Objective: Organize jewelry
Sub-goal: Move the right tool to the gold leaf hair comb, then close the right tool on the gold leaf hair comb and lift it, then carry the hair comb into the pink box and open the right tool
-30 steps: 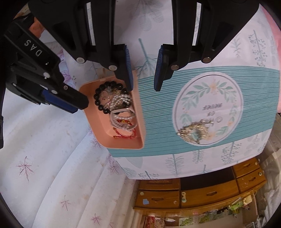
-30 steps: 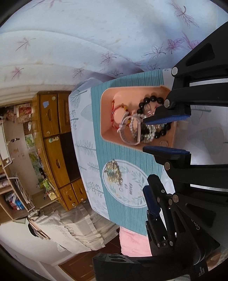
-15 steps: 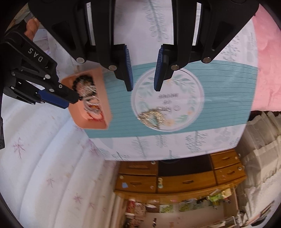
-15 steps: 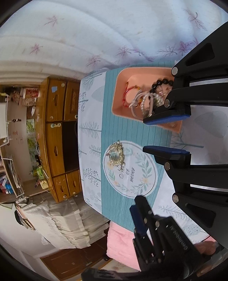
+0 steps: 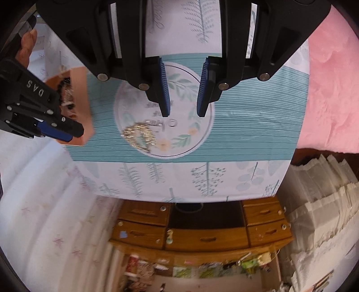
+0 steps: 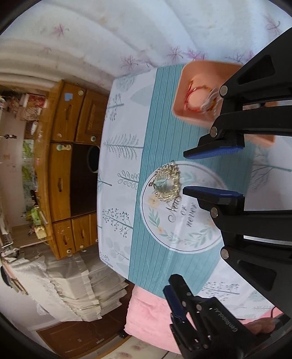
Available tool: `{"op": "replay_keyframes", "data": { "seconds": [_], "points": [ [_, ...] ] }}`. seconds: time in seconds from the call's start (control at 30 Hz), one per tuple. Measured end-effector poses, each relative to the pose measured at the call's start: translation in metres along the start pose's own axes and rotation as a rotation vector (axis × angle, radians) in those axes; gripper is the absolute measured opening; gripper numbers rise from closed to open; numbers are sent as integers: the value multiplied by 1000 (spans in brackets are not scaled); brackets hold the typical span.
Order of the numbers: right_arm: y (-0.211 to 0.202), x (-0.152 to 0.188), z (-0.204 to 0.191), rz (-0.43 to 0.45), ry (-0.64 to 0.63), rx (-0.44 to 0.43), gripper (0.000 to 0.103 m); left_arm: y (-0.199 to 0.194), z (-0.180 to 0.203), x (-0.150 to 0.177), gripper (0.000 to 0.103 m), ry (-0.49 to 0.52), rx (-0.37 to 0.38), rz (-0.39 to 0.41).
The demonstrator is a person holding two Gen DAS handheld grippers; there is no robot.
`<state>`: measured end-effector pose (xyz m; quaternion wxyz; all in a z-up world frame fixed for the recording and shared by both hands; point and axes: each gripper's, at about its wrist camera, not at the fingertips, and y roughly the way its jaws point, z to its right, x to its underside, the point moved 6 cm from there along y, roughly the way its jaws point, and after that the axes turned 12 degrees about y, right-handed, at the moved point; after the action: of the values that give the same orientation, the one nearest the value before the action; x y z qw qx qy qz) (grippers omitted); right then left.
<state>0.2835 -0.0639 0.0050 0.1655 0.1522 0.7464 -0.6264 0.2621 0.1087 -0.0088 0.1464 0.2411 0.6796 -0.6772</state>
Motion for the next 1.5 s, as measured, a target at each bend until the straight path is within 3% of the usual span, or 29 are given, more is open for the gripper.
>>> {"op": "replay_keyframes", "data": {
  "seconds": [0.1,0.37,0.5,0.87,0.9,1.17,1.5],
  "points": [
    [39,-13,-8,-62,13,-10,34,32,-13,0,21,-32,19,-56],
    [131,-15,-22,-159,8,-23,35,100,-23,7,21,-82,64,-149],
    [151,-14,-35,-140,-27,-62,35,122,-24,11,22,-87,77,-173],
    [187,-8,-46,-149,-69,-48,32,144,-28,12,22,-100,97,-195],
    [188,-9,-47,-144,-72,-46,27,146,-27,12,22,-99,97,-197],
    [174,-9,-44,-131,-39,-86,27,135,-19,14,22,-84,92,-194],
    [74,-5,-19,-46,28,-198,27,76,17,2,22,-7,94,-122]
  ]
}}
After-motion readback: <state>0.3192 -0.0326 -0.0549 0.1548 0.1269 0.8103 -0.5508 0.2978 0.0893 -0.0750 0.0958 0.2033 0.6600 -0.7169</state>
